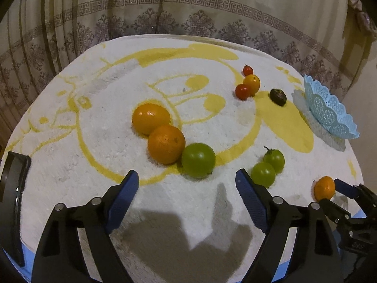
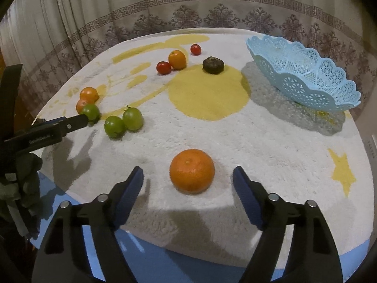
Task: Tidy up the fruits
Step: 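Grasp the orange with the right tool while the left tool grasps a green tomato, then carry both fruits to the blue basket and open both tools to drop them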
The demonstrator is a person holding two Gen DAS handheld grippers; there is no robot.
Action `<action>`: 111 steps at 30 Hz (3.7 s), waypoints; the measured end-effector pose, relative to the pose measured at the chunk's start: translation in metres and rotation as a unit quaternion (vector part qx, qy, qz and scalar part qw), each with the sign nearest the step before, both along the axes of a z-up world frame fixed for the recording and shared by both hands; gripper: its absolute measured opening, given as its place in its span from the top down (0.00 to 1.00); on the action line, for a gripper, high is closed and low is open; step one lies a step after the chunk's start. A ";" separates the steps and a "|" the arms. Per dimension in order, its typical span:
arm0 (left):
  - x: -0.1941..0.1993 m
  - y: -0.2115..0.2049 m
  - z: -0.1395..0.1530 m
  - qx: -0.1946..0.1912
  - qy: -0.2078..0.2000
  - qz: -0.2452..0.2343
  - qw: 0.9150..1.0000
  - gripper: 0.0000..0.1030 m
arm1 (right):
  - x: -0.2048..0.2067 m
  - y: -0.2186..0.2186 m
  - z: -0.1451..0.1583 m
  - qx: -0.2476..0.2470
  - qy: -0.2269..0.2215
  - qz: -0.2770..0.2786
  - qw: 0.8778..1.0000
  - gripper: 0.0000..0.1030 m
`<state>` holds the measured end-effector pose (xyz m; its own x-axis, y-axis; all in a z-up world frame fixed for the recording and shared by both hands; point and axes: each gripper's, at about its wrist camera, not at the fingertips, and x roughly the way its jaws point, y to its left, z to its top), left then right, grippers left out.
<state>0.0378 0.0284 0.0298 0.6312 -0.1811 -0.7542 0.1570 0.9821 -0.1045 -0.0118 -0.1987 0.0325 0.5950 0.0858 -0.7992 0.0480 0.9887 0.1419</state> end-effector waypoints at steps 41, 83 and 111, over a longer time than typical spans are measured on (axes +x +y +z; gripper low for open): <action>-0.017 -0.014 0.017 -0.036 -0.002 0.024 0.999 0.68 | -0.003 -0.014 0.018 0.050 -0.019 0.022 0.998 0.60; 0.069 -0.260 0.074 -0.035 -0.048 -0.213 0.975 0.68 | 0.023 -0.202 0.060 0.025 -0.103 -0.197 0.975 0.60; 0.080 -0.251 0.080 -0.031 -0.064 -0.184 0.980 0.23 | 0.022 -0.203 0.072 0.018 -0.123 -0.219 0.968 0.22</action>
<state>0.1180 -0.2228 0.1096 0.6030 -0.4571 -0.6538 0.5151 0.8489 -0.1184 0.0102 -0.4019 0.1046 0.7527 -0.1925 -0.6296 0.4223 0.8748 0.2374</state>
